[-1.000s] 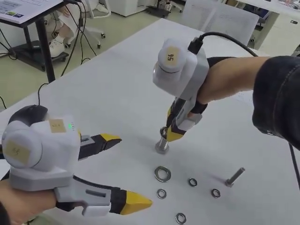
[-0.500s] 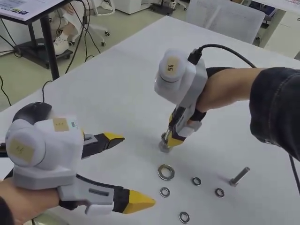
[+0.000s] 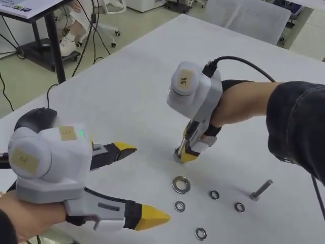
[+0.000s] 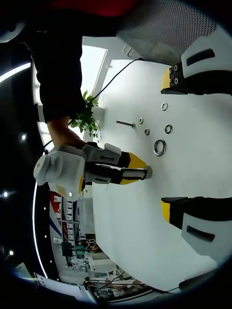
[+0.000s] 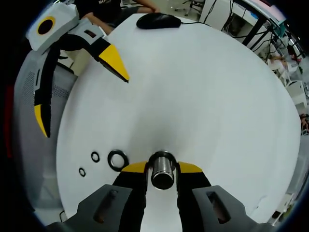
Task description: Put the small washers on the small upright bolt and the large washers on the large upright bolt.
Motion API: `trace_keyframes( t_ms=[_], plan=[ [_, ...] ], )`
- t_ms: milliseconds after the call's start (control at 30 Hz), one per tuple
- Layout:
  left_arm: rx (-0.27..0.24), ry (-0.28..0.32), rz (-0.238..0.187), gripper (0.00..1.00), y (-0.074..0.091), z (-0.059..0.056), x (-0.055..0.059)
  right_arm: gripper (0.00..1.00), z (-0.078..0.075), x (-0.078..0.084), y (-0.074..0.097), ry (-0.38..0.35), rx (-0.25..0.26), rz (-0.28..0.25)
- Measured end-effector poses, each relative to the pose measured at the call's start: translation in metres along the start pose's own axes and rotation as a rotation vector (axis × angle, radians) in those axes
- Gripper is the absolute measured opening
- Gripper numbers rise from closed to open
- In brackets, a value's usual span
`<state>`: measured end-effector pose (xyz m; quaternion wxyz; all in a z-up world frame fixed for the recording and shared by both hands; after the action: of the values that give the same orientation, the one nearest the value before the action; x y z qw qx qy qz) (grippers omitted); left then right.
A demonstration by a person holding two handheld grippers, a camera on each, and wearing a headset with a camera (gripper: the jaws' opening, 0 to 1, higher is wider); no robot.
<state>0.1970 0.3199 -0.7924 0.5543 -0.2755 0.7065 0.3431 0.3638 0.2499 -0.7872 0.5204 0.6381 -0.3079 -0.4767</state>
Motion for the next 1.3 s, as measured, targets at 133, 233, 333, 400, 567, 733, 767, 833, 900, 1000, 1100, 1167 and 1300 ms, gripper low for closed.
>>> trace_keyframes(
  t_ms=[133,233,333,400,567,733,767,833,900,1000,1100,1167,1300],
  plan=[
    [-0.001,0.0,0.0,0.87,0.002,-0.001,0.0,0.24,0.004,-0.002,0.001,-0.005,-0.002,-0.006],
    [-0.002,0.001,0.0,0.87,0.002,-0.001,0.001,0.24,0.004,-0.002,0.001,-0.005,-0.005,-0.008],
    [0.001,0.001,0.001,0.87,0.002,-0.001,0.001,0.24,0.005,-0.002,0.0,-0.002,-0.009,-0.013],
    [0.003,0.0,0.002,0.87,0.002,-0.002,0.001,0.25,0.005,-0.001,0.0,0.0,-0.009,-0.017],
    [0.0,0.0,0.001,0.87,0.002,-0.002,0.001,0.31,0.007,0.0,0.0,-0.003,-0.012,-0.02],
    [0.002,-0.002,0.003,0.87,0.002,-0.002,0.0,0.32,0.006,0.003,0.006,-0.019,0.002,-0.034],
    [0.003,-0.001,0.003,0.87,0.002,-0.002,0.0,0.33,0.007,0.004,0.007,-0.019,0.005,-0.036],
    [0.004,-0.003,0.004,0.87,0.001,-0.002,0.0,0.33,0.007,0.006,0.009,-0.022,0.009,-0.035],
    [0.007,-0.005,0.003,0.87,0.001,-0.003,-0.001,0.33,0.008,0.008,0.012,-0.03,0.013,-0.04],
    [0.011,-0.008,0.003,0.87,0.0,-0.003,-0.002,0.33,0.01,0.012,0.014,-0.036,0.017,-0.037],
    [0.013,-0.009,0.004,0.87,0.0,-0.004,-0.002,0.33,0.012,0.016,0.015,-0.042,0.018,-0.034],
    [0.014,-0.008,0.004,0.87,0.0,-0.004,-0.002,0.33,0.014,0.017,0.015,-0.047,0.018,-0.034],
    [0.016,-0.01,0.004,0.87,0.001,-0.004,-0.001,0.32,0.018,0.019,0.015,-0.056,0.017,-0.035]
  ],
)
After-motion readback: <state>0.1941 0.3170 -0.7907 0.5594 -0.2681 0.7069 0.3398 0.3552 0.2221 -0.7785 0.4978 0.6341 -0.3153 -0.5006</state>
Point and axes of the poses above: the centre of the closed fingertips' face, and the gripper's own axes: y roughly backward along the fingers, z roughly to its left, x roughly out of its underside, the point moved 8 cm from there along y, roughly backward along the fingers, and after that the axes turned 8 degrees about -z, right-handed, at the moved point
